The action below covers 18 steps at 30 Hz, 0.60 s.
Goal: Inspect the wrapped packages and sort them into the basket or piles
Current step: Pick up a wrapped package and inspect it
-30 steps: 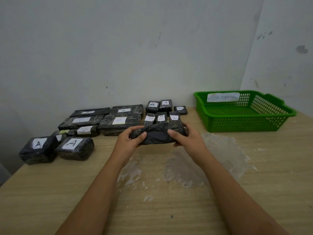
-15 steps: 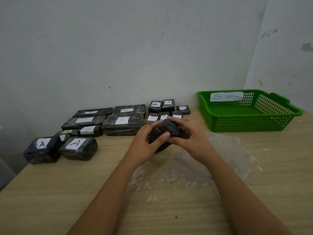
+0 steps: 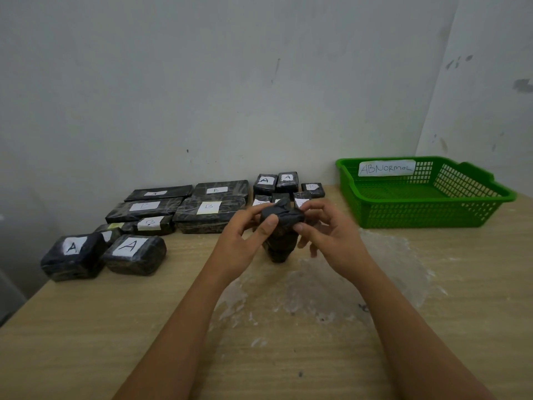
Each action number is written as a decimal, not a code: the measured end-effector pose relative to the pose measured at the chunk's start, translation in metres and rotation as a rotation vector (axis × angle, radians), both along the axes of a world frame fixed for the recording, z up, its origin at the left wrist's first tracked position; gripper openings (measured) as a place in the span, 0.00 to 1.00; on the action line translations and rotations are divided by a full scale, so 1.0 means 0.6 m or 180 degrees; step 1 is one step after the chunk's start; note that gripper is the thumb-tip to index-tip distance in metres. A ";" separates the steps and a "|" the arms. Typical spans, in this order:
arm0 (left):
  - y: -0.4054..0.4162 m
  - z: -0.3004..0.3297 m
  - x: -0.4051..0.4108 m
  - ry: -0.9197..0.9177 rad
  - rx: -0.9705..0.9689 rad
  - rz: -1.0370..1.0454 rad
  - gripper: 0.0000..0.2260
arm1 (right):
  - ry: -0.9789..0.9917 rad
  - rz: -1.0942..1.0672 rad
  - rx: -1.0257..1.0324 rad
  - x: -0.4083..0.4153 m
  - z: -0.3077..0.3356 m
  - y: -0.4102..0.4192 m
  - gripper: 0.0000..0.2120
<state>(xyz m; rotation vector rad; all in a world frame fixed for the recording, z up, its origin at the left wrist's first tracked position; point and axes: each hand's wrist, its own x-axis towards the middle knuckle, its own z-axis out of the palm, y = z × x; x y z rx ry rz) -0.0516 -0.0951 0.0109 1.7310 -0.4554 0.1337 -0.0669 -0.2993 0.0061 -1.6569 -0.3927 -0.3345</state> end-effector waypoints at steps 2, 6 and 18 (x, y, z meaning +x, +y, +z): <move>-0.003 0.006 -0.006 0.0009 -0.0133 -0.0023 0.14 | 0.0133 0.0304 0.0197 -0.005 0.001 0.008 0.13; 0.002 0.009 -0.009 0.0053 -0.0223 -0.0236 0.08 | 0.0255 0.0575 0.0130 -0.006 -0.008 0.007 0.13; 0.007 -0.003 -0.005 0.0125 0.0254 -0.0558 0.16 | 0.0218 0.0048 0.0035 0.007 -0.026 0.015 0.10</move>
